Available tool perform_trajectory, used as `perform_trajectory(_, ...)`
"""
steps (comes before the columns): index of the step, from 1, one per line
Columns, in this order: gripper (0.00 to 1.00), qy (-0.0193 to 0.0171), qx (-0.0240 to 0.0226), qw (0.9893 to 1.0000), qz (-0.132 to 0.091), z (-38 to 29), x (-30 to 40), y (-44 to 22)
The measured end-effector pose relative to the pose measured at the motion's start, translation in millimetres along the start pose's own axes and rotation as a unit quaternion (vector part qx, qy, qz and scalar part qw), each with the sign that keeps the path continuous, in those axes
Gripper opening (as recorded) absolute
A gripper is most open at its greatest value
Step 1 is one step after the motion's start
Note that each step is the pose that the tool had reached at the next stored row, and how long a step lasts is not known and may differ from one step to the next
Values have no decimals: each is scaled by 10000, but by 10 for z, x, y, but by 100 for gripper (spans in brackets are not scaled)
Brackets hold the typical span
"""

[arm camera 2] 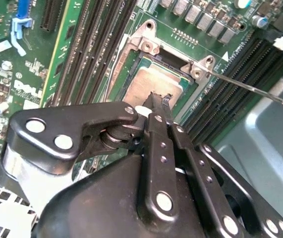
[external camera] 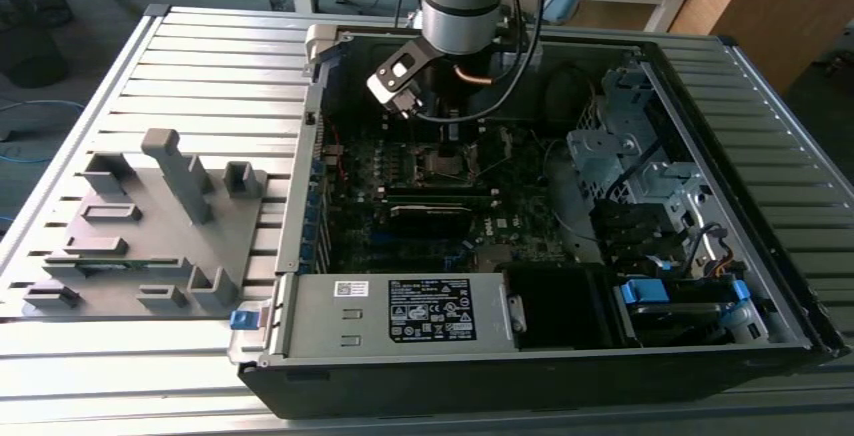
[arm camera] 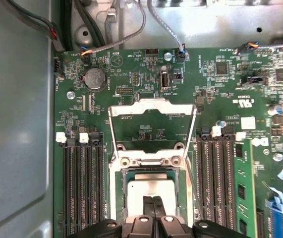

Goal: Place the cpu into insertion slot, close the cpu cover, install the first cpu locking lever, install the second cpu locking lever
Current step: 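Place the cpu into insertion slot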

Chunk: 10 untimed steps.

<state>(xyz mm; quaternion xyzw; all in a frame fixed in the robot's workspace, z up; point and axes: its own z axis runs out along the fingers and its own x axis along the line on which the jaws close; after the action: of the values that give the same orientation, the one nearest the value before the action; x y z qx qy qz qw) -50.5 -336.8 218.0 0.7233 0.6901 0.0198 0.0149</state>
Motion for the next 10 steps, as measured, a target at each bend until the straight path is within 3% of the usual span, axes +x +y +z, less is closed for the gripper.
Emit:
perform_trajectory(4,10,0,0,10000,0,-62,1,3)
perform_trajectory(10,10,1,0,10000,0,-68,1,4)
